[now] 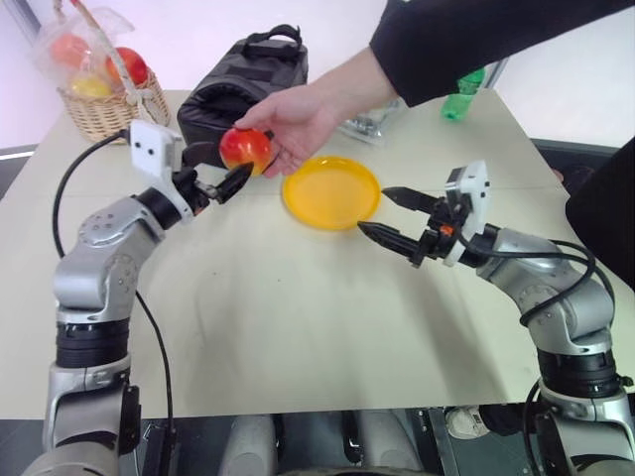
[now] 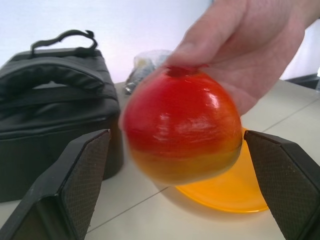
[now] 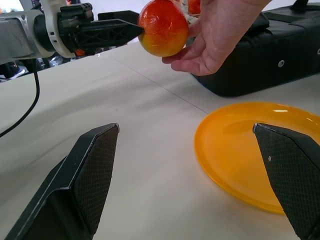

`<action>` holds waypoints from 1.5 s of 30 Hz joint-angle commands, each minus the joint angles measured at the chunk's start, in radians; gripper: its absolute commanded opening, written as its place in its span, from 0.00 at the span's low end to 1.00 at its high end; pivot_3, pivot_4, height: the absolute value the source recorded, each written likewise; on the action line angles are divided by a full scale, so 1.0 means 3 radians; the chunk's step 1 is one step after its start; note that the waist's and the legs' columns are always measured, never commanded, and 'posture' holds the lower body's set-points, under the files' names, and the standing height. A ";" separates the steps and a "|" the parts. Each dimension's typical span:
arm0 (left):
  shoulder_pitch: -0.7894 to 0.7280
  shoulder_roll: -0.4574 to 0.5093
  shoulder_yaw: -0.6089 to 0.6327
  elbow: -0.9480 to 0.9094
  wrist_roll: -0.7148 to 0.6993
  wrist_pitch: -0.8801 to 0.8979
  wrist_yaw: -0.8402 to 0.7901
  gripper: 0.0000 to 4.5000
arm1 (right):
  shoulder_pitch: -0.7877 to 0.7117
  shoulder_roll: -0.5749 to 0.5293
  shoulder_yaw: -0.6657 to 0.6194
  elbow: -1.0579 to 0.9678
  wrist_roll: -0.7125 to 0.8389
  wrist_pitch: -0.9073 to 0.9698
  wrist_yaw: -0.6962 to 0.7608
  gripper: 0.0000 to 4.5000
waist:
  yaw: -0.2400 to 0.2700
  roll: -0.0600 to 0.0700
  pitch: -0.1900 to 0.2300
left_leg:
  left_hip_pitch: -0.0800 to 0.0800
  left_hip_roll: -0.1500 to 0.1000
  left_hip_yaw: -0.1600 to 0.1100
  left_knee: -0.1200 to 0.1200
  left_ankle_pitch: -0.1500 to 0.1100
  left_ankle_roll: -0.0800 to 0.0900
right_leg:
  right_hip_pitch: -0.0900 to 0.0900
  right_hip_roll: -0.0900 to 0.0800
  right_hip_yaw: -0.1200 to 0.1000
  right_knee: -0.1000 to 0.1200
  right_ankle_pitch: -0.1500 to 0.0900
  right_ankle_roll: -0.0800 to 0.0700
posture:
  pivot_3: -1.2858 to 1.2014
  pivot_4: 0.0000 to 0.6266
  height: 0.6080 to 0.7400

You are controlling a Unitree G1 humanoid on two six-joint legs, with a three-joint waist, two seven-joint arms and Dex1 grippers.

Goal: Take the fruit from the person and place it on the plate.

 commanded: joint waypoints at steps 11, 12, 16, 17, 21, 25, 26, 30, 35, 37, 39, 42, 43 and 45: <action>-0.0206 -0.0131 -0.0066 0.0258 0.0193 -0.0322 -0.0122 0.81 | -0.0050 0.0063 -0.0014 -0.0196 -0.0003 -0.0001 -0.0203 1.00 | -0.0001 0.0000 0.0000 | 0.0000 0.0000 0.0000 0.0000 0.0000 0.0000 | 0.0000 0.0000 0.0000 0.0000 0.0000 0.0000 | 0.52 0.24 1.00; -0.0213 -0.0137 -0.0055 0.0267 0.0196 -0.0339 -0.0119 0.72 | -0.0055 0.0068 -0.0009 -0.0194 -0.0007 -0.0001 -0.0212 1.00 | -0.0001 0.0000 0.0000 | 0.0000 0.0000 0.0000 0.0000 0.0000 0.0000 | 0.0000 0.0000 0.0000 0.0000 0.0000 0.0000 | 0.52 0.24 1.00; -0.0222 -0.0142 -0.0032 0.0271 0.0204 -0.0373 -0.0101 0.69 | -0.0063 0.0076 -0.0007 -0.0204 -0.0008 0.0010 -0.0231 1.00 | -0.0001 0.0000 0.0000 | 0.0000 0.0000 0.0000 0.0000 0.0000 0.0000 | 0.0000 0.0000 0.0000 0.0000 0.0000 0.0000 | 0.52 0.24 1.00; -0.0225 -0.0142 -0.0026 0.0275 0.0202 -0.0375 -0.0095 0.69 | -0.0068 0.0078 -0.0004 -0.0202 -0.0008 0.0012 -0.0235 1.00 | -0.0001 0.0000 0.0000 | 0.0000 0.0000 0.0000 0.0000 0.0000 0.0000 | 0.0000 0.0000 0.0000 0.0000 0.0000 0.0000 | 0.52 0.24 1.00; -0.0182 -0.0062 -0.0164 0.0315 0.0277 -0.0168 -0.0118 0.69 | -0.0077 0.0083 0.0013 -0.0195 -0.0011 0.0019 -0.0242 1.00 | -0.0001 0.0000 0.0000 | 0.0000 0.0000 0.0000 0.0000 0.0000 0.0000 | 0.0000 0.0000 0.0000 0.0000 0.0000 0.0000 | 0.52 0.24 1.00; -0.0227 -0.0135 -0.0440 0.0477 0.0454 -0.0183 -0.0219 0.69 | -0.0061 0.0089 0.0035 -0.0193 -0.0024 0.0022 -0.0252 1.00 | 0.0000 0.0000 0.0000 | 0.0000 0.0000 0.0000 0.0000 0.0000 0.0000 | 0.0000 0.0000 0.0000 0.0000 0.0000 0.0001 | 0.52 0.24 1.00; -0.0274 -0.0172 -0.0486 0.0555 0.0491 -0.0235 -0.0239 0.69 | -0.0059 0.0092 0.0044 -0.0191 -0.0030 0.0023 -0.0254 1.00 | 0.0012 0.0000 0.0000 | 0.0000 0.0000 0.0000 0.0000 0.0000 0.0000 | 0.0000 0.0000 0.0000 0.0000 0.0000 0.0001 | 0.52 0.24 1.00; -0.0844 -0.0450 -0.0777 0.1351 0.0827 -0.0569 -0.0290 0.69 | -0.0020 0.0091 0.0054 -0.0204 -0.0056 0.0024 -0.0272 1.00 | 0.0052 -0.0001 0.0000 | -0.0008 -0.0001 -0.0004 0.0011 0.0000 0.0000 | 0.0000 0.0001 -0.0005 0.0000 0.0001 0.0001 | 0.52 0.24 1.00; -0.1303 -0.0662 -0.0943 0.2397 0.1178 -0.1124 -0.0357 0.69 | 0.0052 0.0108 0.0040 -0.0250 -0.0083 0.0009 -0.0335 1.00 | 0.0061 0.0000 0.0000 | -0.0010 -0.0002 -0.0003 0.0013 -0.0001 0.0002 | -0.0001 0.0002 -0.0003 -0.0003 0.0001 0.0001 | 0.52 0.24 1.00; -0.1488 -0.0762 -0.0921 0.2798 0.1238 -0.1295 -0.0332 0.69 | 0.0115 0.0118 0.0023 -0.0307 -0.0081 0.0012 -0.0375 1.00 | 0.0048 0.0000 0.0000 | -0.0010 -0.0001 -0.0003 0.0011 -0.0002 0.0003 | -0.0003 0.0004 -0.0003 -0.0003 0.0001 0.0001 | 0.52 0.24 1.00; -0.1617 -0.0838 -0.0856 0.3057 0.1234 -0.1402 -0.0354 0.92 | 0.0168 0.0126 0.0006 -0.0352 -0.0084 0.0013 -0.0409 1.00 | 0.0049 0.0000 0.0000 | -0.0012 0.0000 -0.0005 0.0009 -0.0002 0.0004 | -0.0006 0.0006 -0.0004 -0.0002 0.0000 0.0001 | 0.52 0.24 1.00; -0.1753 -0.0889 -0.0762 0.3325 0.1233 -0.1554 -0.0335 0.99 | 0.0218 0.0136 -0.0013 -0.0397 -0.0085 0.0014 -0.0450 1.00 | 0.0053 0.0000 0.0000 | -0.0026 0.0001 -0.0007 0.0012 -0.0001 0.0004 | -0.0016 0.0007 -0.0005 -0.0001 0.0000 0.0002 | 0.52 0.24 1.00; -0.1785 -0.0897 -0.0744 0.3390 0.1233 -0.1590 -0.0335 0.99 | 0.0228 0.0136 -0.0016 -0.0405 -0.0084 0.0013 -0.0458 1.00 | 0.0053 0.0000 0.0000 | -0.0029 0.0001 -0.0007 0.0014 -0.0001 0.0004 | -0.0017 0.0007 -0.0005 -0.0002 0.0001 0.0002 | 0.52 0.24 1.00; -0.1839 -0.0910 -0.0707 0.3473 0.1227 -0.1656 -0.0346 0.99 | 0.0243 0.0134 -0.0018 -0.0413 -0.0083 0.0008 -0.0465 1.00 | 0.0056 0.0000 0.0000 | -0.0029 0.0001 -0.0007 0.0015 -0.0002 0.0004 | -0.0017 0.0006 -0.0005 -0.0002 0.0001 0.0002 | 0.52 0.24 1.00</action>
